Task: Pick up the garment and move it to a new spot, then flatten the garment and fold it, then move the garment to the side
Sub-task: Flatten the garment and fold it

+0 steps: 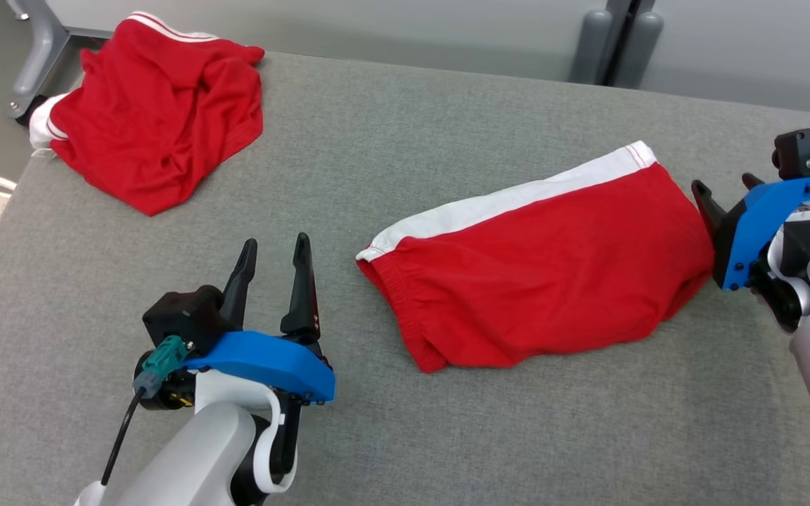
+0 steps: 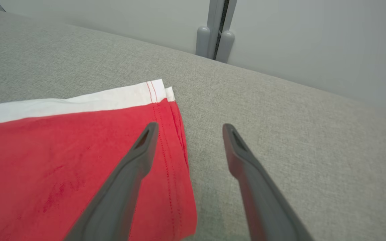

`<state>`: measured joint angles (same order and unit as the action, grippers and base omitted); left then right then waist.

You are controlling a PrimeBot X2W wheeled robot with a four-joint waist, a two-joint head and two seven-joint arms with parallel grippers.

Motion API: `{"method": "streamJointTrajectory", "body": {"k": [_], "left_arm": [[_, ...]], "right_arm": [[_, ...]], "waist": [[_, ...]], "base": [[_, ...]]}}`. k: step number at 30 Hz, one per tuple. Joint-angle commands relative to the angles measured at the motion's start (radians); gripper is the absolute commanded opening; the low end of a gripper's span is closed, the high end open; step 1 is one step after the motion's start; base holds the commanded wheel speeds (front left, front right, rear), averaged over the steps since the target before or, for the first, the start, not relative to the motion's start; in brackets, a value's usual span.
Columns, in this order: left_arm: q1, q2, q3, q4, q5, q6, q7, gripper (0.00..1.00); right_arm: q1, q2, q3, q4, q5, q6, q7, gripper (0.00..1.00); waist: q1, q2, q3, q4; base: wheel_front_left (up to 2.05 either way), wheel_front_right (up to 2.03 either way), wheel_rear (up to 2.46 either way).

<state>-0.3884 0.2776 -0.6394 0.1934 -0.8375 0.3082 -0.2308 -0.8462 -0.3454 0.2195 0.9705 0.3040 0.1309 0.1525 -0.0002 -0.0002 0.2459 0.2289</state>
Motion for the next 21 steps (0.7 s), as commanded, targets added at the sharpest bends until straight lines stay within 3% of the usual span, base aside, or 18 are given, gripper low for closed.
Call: {"method": "streamJointTrajectory", "body": {"k": [1,12,21], "left_arm": [[0.006,0.012,-0.003,0.009,0.022,0.006,-0.01,1.0],[0.038,-0.005,0.039,0.032,0.015,0.005,-0.027,1.0],[0.047,-0.011,0.062,0.029,0.02,-0.002,-0.031,1.0]], "right_arm": [[0.015,-0.008,0.002,0.01,0.015,0.0,0.011,1.0],[0.003,-0.041,0.017,0.096,0.03,0.0,0.095,1.0],[-0.008,-0.021,0.063,0.137,0.081,0.001,0.202,1.0]], "waist": [[0.0002,0.0002,0.006,0.011],[0.0002,0.0002,0.042,0.073],[0.0002,0.0002,0.058,0.087]], "base": [[0.0,0.0,0.0],[0.0,0.0,0.0],[0.0,0.0,0.0]]}}
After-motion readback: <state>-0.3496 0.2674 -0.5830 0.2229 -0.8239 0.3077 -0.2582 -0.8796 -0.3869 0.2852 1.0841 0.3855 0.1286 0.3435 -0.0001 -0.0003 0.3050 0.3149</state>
